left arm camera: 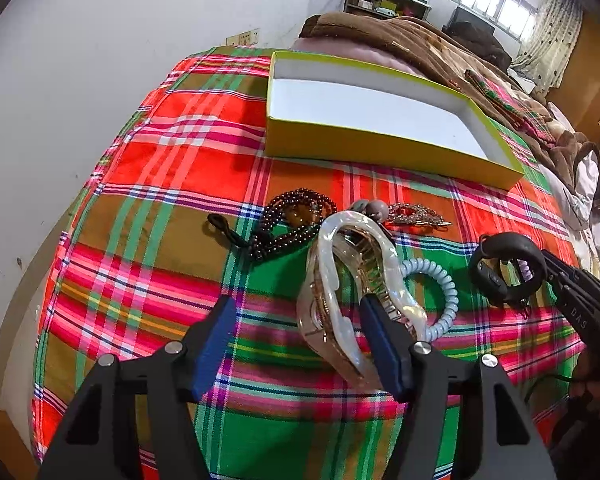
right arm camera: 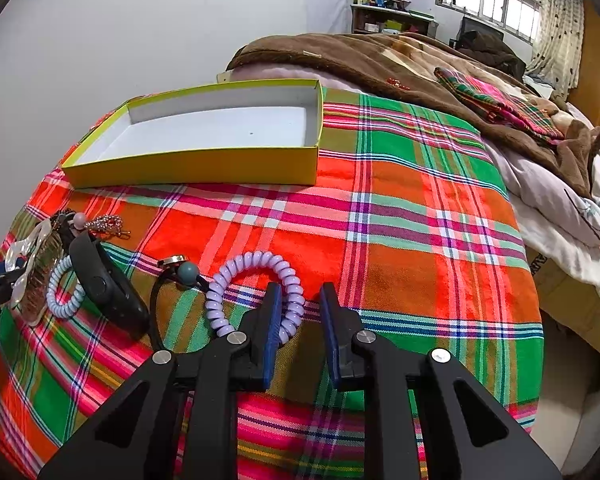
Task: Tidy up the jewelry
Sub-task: 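Grasp the clear claw clip with the left tool while the right tool grasps the lavender hair tie, then carry the claw clip with the left tool while the right tool carries the hair tie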
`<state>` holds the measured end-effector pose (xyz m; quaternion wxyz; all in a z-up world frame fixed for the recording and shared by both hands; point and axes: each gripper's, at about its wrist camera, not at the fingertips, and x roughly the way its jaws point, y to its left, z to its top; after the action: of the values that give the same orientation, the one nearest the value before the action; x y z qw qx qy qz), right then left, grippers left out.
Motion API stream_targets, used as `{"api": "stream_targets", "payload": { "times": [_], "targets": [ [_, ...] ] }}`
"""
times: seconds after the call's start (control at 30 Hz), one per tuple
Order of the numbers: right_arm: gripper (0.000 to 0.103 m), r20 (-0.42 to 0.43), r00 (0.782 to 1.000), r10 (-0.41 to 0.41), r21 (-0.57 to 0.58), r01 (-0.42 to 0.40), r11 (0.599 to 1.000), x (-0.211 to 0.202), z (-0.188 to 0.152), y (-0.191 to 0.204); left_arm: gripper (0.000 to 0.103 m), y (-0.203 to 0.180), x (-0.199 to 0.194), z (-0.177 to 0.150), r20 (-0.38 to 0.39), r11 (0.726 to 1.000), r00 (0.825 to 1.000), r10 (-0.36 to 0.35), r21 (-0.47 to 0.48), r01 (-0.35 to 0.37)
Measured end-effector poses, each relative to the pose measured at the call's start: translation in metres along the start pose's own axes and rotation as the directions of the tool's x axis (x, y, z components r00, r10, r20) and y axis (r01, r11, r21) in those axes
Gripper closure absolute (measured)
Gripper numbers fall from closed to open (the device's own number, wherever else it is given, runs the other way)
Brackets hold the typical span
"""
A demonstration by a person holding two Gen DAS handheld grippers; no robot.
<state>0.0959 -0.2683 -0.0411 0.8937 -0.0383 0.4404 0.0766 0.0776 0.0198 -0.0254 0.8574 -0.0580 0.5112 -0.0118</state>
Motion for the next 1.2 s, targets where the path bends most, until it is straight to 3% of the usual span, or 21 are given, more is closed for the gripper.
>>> {"api": "stream_targets", "payload": {
  "times": [0.17,0.3,0.53,0.83,1.2],
  "targets": [
    [0.092,0.009,1.000,0.004,0.016,-0.005,1.000,-0.001,-0.002,0.000,0.040,0.000,-0.001,0.000,0.003,1.000,1.000,-0.003,0.002,0.003],
    [0.093,0.014,1.000,0.005,0.026,-0.006,1.000,-0.003,-0.002,-0.002,0.066,-0.004,-0.001,0.003,0.006,0.999,0.999,-0.048,0.006,0.048],
    [0.093,0.028,1.000,0.009,0.034,-0.010,0.999,-0.007,-0.002,-0.003,0.084,-0.006,-0.002,0.005,0.021,0.998,0.998,-0.062,0.011,0.062],
    [0.093,0.057,0.998,0.010,0.038,-0.012,0.999,-0.020,0.001,-0.002,0.090,-0.006,-0.012,0.009,0.053,0.998,0.997,-0.064,0.028,0.063],
    [0.093,0.111,0.994,0.008,0.043,-0.013,0.999,-0.041,0.009,0.002,0.090,-0.002,-0.026,0.015,0.086,0.998,0.994,-0.065,0.033,0.062]
  ]
}}
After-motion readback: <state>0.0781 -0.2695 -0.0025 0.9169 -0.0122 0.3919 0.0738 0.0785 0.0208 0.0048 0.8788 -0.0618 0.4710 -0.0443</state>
